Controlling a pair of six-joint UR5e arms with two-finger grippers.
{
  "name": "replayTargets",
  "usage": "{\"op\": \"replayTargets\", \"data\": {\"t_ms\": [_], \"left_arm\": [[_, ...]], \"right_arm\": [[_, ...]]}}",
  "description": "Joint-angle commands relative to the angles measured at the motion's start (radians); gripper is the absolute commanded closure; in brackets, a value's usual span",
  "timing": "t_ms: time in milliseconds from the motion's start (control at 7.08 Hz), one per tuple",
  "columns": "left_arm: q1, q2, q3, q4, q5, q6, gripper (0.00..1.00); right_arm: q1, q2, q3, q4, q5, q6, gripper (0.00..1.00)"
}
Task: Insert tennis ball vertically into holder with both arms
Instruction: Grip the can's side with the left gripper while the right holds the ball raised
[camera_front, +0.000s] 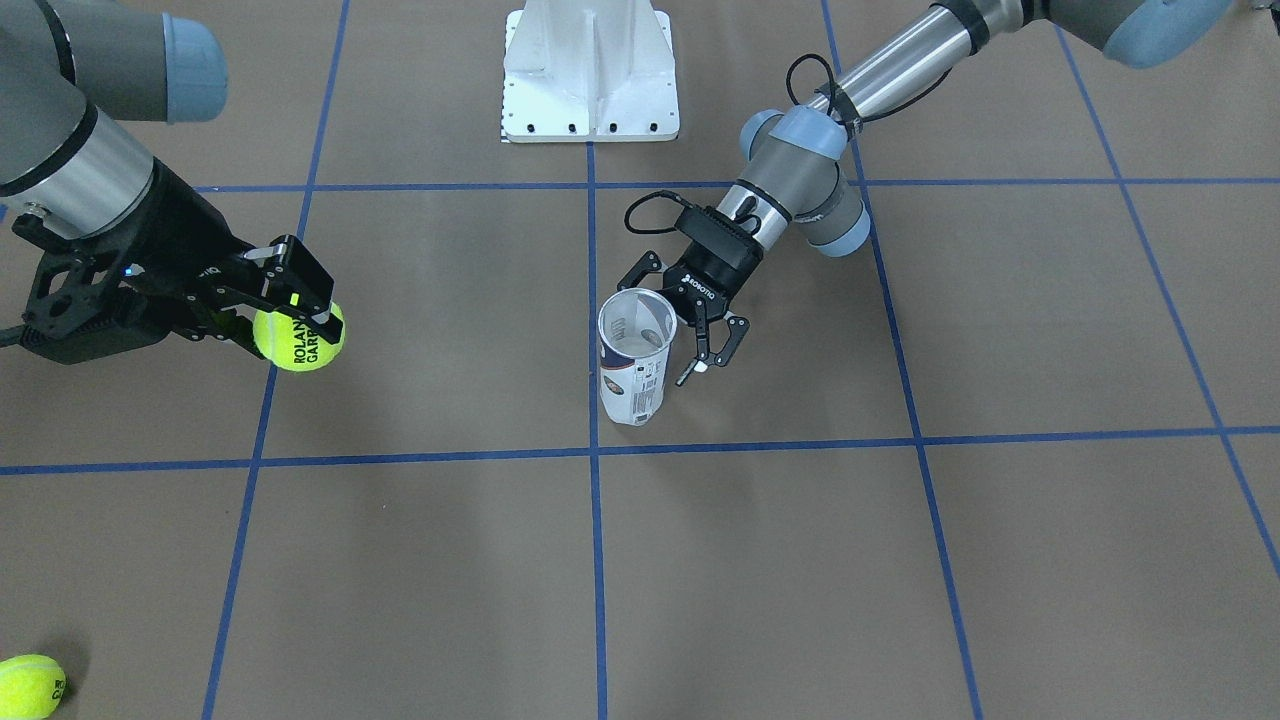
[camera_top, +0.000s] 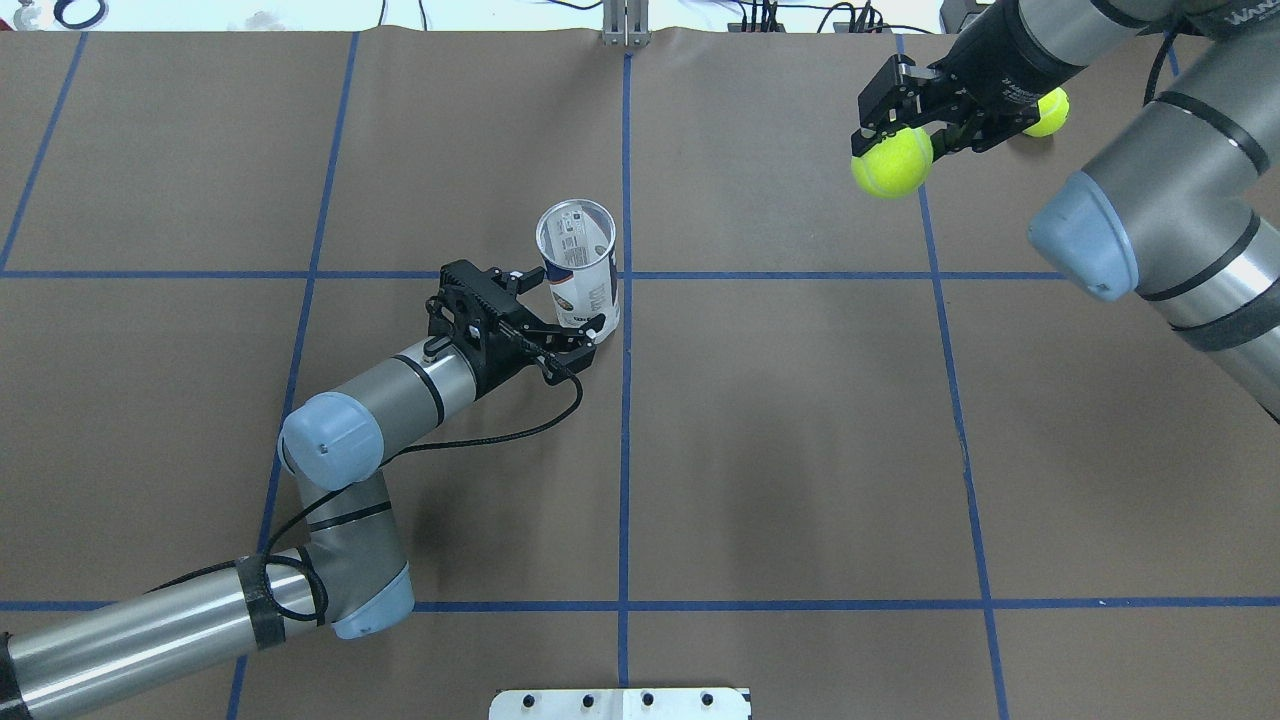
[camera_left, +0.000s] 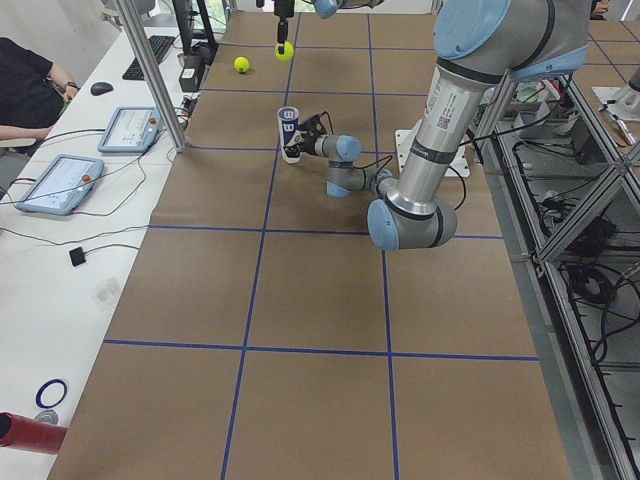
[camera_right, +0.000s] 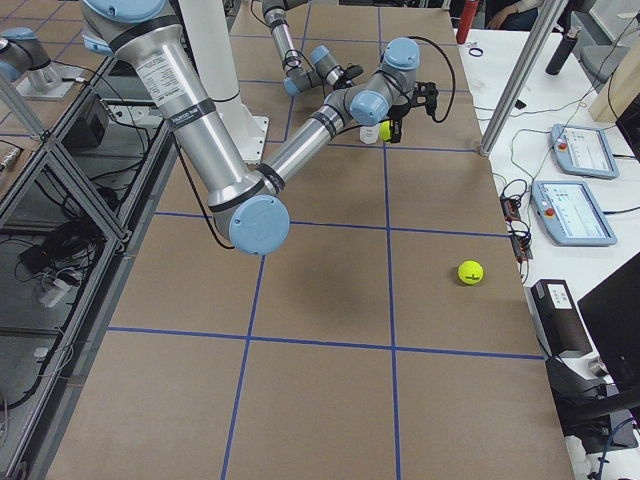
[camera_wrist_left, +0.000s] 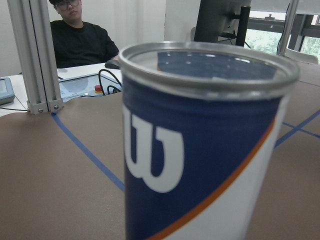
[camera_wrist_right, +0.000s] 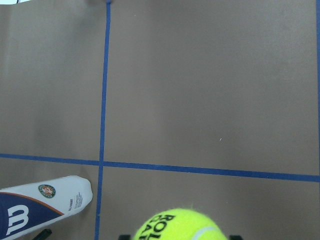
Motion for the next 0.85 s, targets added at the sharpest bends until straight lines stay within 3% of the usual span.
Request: {"op": "replayTargets", "data": {"t_ms": [0,707], "left_arm": [[0.001,-0.035,0.035,0.000,0.000,-0.002,0.01],[-0.010,-0.044,0.068,-0.002,0.000,0.000,0.01]], "right_arm": [[0.000,0.001,0.000,0.000,0.000,0.000,1.00],[-0.006,0.015,0.001,0.002,0.000,0.002,1.00]]}}
